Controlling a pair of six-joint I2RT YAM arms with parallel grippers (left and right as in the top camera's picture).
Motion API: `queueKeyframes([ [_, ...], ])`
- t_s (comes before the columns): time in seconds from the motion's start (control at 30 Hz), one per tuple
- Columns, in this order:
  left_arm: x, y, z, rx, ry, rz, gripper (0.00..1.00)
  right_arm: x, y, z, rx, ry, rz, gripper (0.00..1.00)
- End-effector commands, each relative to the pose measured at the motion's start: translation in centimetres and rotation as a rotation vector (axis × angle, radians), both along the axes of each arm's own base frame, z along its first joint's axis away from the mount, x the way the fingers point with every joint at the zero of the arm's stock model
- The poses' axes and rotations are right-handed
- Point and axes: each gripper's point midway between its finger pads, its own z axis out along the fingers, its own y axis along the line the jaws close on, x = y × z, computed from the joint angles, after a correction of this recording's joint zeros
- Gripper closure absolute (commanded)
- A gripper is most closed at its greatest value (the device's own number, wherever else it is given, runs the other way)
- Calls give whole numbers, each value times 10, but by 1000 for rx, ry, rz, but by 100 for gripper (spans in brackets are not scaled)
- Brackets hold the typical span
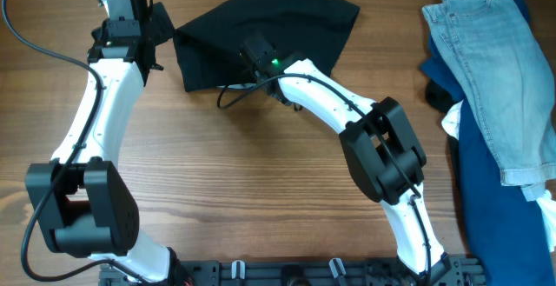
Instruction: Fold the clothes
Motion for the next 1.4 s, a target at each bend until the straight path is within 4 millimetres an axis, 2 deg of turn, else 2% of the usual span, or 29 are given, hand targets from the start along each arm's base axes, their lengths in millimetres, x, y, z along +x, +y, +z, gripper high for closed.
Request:
queueKeyframes([
  [0.0, 1, 2, 0, 8, 6, -1, 0, -6, 2, -7, 8, 40, 10, 51],
  [0.13, 1, 2, 0, 9, 5, -1, 0, -11, -2, -8, -18, 68, 25, 27],
  [0.3, 1, 2, 0, 8, 5, -2, 0, -14, -1, -3, -33, 79, 51, 27],
  [0.5, 1, 2, 0, 8, 5, -2, 0, -1, 10, 44, 14, -50, 46, 23],
  [0.57, 2, 2, 1, 8, 5, -1, 0, -2, 15, 59, 28, -73, 63, 22],
  [0.63, 1, 2, 0, 8, 5, -1, 0, -4, 18, 67, 39, -83, 72, 22],
  [1.03, 1, 2, 0, 9, 11, -1, 0, -9, 20, 59, 74, -33, 82, 21],
  [1.1, -1, 2, -2, 8, 20, -1, 0, -6, 10, 52, 93, -9, 59, 25],
  [1.23, -3, 4, -3, 16, 28, 6, 0, -1, -15, 43, 81, 10, 9, 25],
  [1.37, -3, 4, -3, 16, 27, 6, 0, 2, -20, 39, 117, 34, -2, 23],
])
